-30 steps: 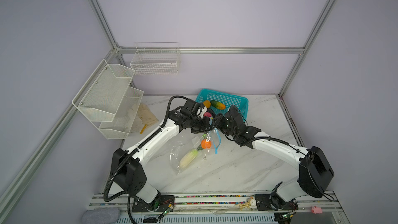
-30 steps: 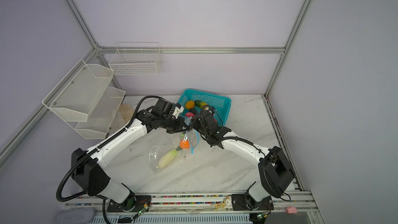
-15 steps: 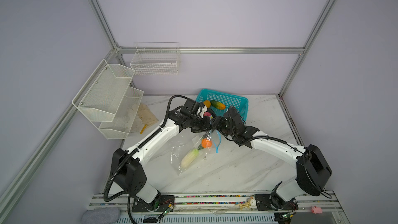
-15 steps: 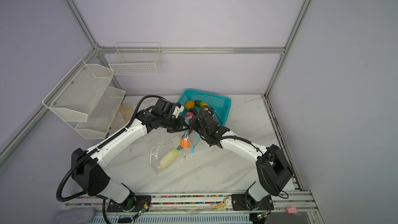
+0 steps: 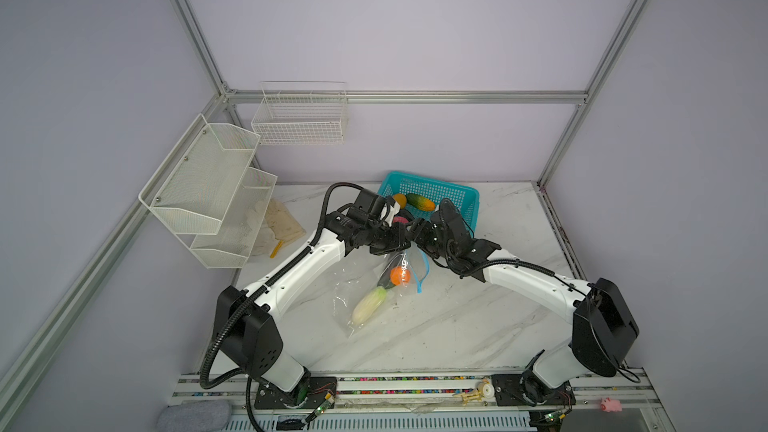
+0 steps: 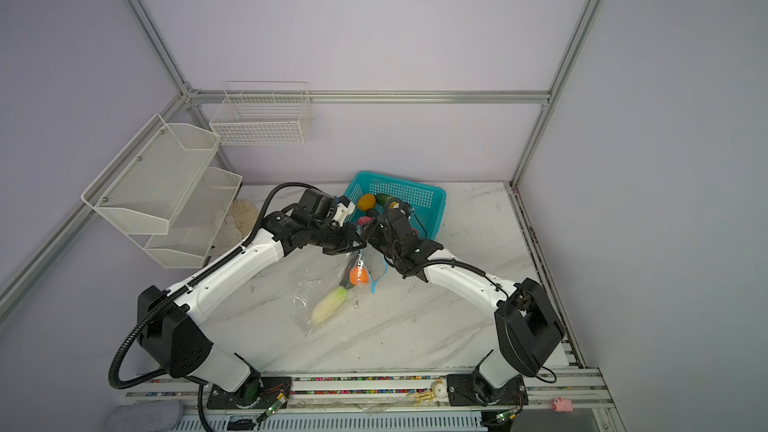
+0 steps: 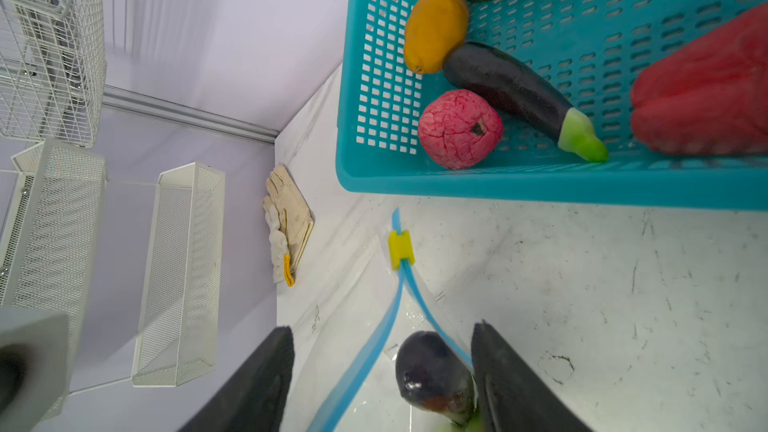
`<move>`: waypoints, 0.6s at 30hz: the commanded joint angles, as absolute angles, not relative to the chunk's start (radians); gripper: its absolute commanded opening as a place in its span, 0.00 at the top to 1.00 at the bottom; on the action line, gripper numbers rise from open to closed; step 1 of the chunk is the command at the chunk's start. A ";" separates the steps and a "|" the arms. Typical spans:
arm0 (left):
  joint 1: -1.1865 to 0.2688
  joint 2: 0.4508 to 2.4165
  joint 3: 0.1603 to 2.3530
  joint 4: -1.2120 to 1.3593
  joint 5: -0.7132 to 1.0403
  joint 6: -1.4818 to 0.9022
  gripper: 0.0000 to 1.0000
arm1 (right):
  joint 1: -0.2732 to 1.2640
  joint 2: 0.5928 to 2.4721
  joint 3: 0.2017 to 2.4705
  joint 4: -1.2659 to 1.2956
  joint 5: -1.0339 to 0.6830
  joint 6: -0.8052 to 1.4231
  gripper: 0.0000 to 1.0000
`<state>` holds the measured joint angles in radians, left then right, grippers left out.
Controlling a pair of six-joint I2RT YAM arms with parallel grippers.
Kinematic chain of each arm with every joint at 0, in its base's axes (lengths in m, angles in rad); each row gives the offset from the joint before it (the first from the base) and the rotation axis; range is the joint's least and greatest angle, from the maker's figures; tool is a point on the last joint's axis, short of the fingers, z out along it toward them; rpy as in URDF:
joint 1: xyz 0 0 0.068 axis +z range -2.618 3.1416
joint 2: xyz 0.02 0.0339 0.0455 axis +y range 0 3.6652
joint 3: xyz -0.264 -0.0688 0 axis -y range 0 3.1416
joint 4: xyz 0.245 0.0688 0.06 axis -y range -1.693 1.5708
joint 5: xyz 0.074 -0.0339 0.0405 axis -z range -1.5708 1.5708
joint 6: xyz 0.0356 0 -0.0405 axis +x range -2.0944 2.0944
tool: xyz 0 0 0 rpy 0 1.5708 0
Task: Place the food in the zip-top bag and seal the zipper
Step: 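Open the right gripper to release the eggplant into the bag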
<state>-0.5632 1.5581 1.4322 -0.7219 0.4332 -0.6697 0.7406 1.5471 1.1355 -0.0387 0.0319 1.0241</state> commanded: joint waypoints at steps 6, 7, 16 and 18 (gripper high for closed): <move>-0.547 1.516 1.436 -0.683 0.437 -0.664 1.00 | 0.707 1.444 1.195 -0.075 0.035 0.775 0.33; -0.544 1.513 1.433 -0.683 0.437 -0.665 1.00 | 0.692 1.431 1.200 -0.068 0.020 0.712 0.33; -0.537 1.497 1.434 -0.684 0.447 -0.667 1.00 | 0.418 1.481 1.356 -0.268 -0.098 0.416 0.36; -0.535 1.499 1.439 -0.688 0.449 -0.665 1.00 | 0.382 1.531 1.392 -0.309 -0.103 0.401 0.36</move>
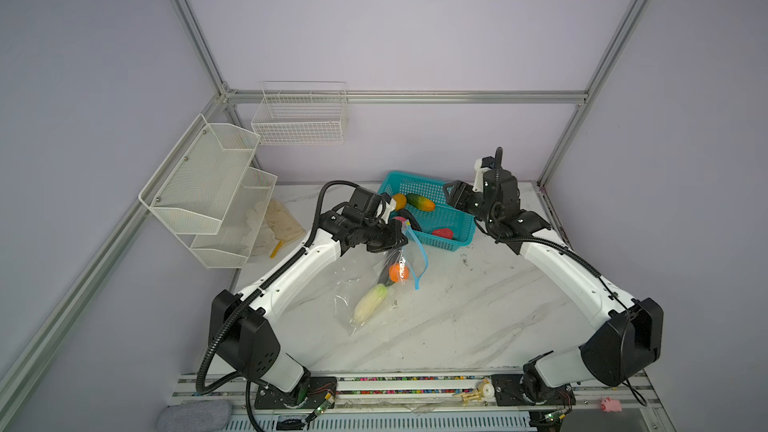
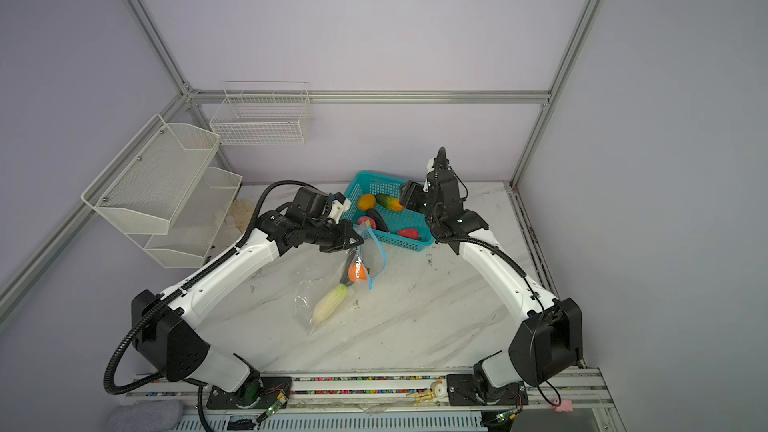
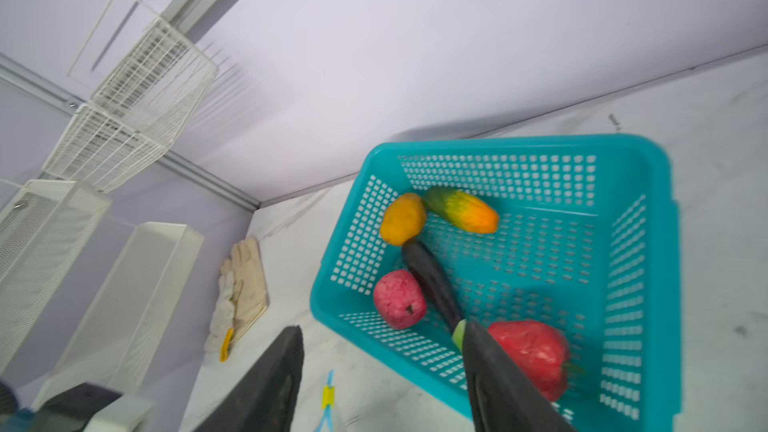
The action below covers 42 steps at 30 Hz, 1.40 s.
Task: Place the food in the zip-top bag and seal the zipper
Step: 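Open the right gripper to release the eggplant into the bag, then move the right gripper back over the teal basket and lower it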
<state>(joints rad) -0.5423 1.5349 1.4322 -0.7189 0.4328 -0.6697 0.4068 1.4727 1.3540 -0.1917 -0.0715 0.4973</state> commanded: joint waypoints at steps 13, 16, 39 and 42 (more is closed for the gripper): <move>-0.531 1.515 1.442 -0.691 0.467 -0.654 1.00 | 0.330 1.810 1.563 -0.594 -0.120 0.396 0.36; -0.528 1.523 1.442 -0.682 0.476 -0.653 1.00 | 0.330 1.838 1.577 -0.620 -0.108 0.389 0.35; -0.524 1.546 1.432 -0.662 0.512 -0.657 1.00 | 0.397 2.104 1.834 -0.823 0.052 0.308 0.23; -0.522 1.555 1.444 -0.669 0.514 -0.652 1.00 | 0.397 2.119 1.840 -0.828 0.053 0.308 0.22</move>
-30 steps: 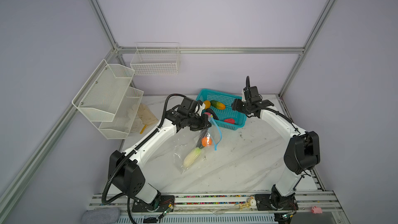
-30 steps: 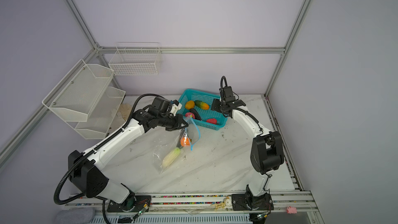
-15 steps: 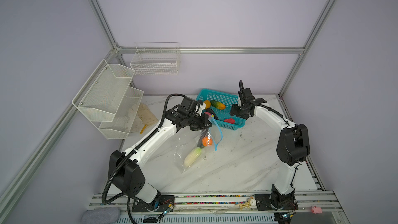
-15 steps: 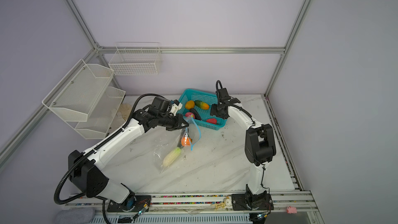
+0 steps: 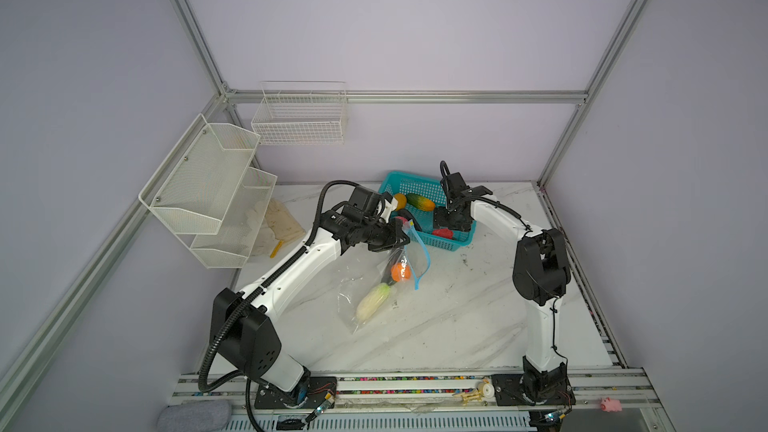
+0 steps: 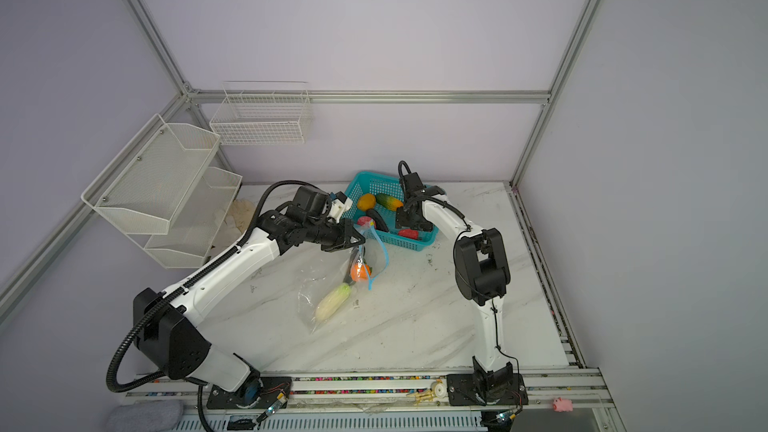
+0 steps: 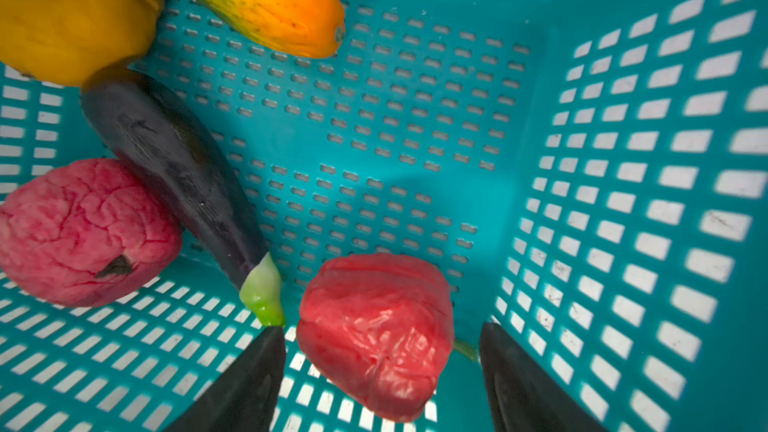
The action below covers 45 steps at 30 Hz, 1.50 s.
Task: Place the food in the zip-top bag and seal the zipper
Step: 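Move the right gripper back over the teal basket and lower it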
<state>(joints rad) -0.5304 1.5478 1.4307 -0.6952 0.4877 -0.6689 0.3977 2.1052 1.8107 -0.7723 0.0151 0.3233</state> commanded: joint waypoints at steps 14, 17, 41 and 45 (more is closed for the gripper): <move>-0.521 1.569 1.457 -0.672 0.511 -0.655 1.00 | 0.402 2.191 1.884 -0.837 0.002 0.285 0.18; -0.522 1.567 1.456 -0.673 0.510 -0.656 1.00 | 0.409 2.204 1.891 -0.839 -0.005 0.284 0.18; -0.517 1.546 1.438 -0.673 0.509 -0.650 1.00 | 0.433 2.227 2.002 -0.911 0.050 0.258 0.08; -0.515 1.540 1.434 -0.672 0.506 -0.647 1.00 | 0.432 2.223 1.976 -0.936 0.044 0.250 0.03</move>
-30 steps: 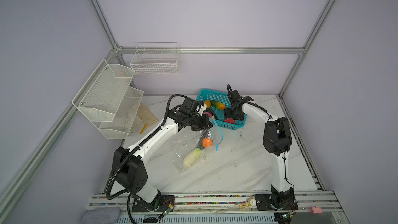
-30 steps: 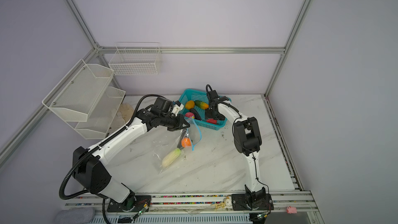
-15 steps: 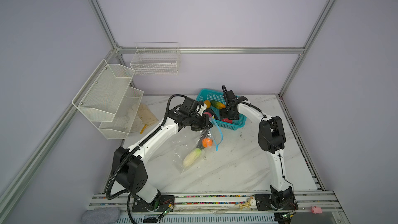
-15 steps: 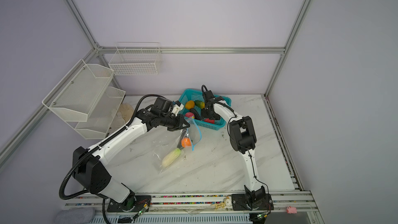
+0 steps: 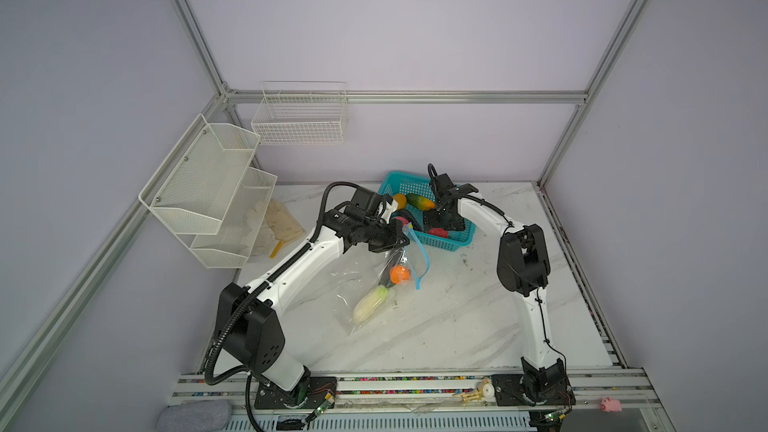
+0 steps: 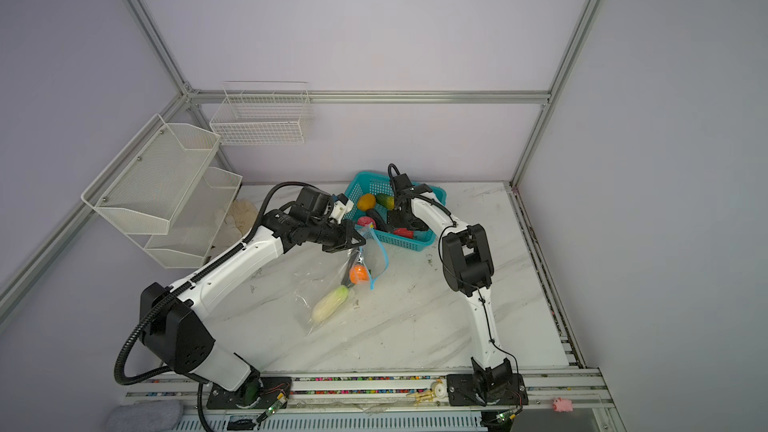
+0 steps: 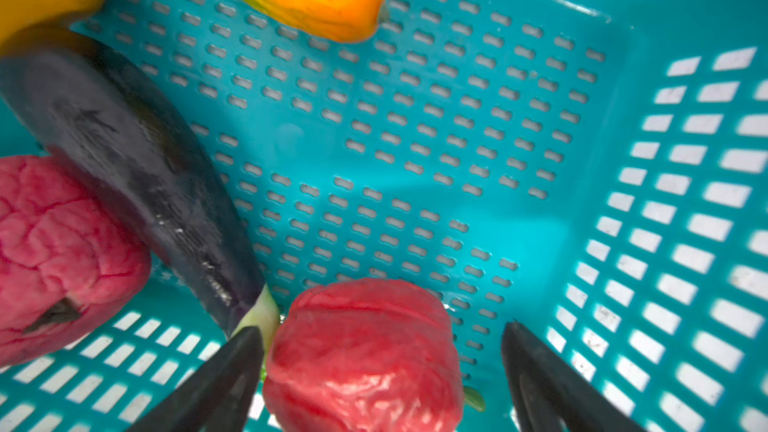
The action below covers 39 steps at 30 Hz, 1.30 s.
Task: Place the food in the zip-top bag and seal the zipper
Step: 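Move the right gripper back over the teal basket and lower it, then close the right gripper on the red bell pepper in the basket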
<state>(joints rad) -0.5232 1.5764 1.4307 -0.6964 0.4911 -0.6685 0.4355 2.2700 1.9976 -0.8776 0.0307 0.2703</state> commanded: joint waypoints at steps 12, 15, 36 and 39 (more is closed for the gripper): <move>-0.514 1.545 1.433 -0.666 0.510 -0.651 1.00 | 0.433 2.253 1.915 -0.883 -0.020 0.231 0.03; -0.514 1.542 1.431 -0.667 0.508 -0.652 1.00 | 0.433 2.277 1.922 -0.872 -0.050 0.222 0.03; -0.514 1.559 1.444 -0.671 0.507 -0.657 1.00 | 0.427 2.308 2.022 -0.877 -0.043 0.230 0.25; -0.514 1.558 1.444 -0.673 0.505 -0.657 1.00 | 0.419 2.313 2.046 -0.876 -0.037 0.233 0.29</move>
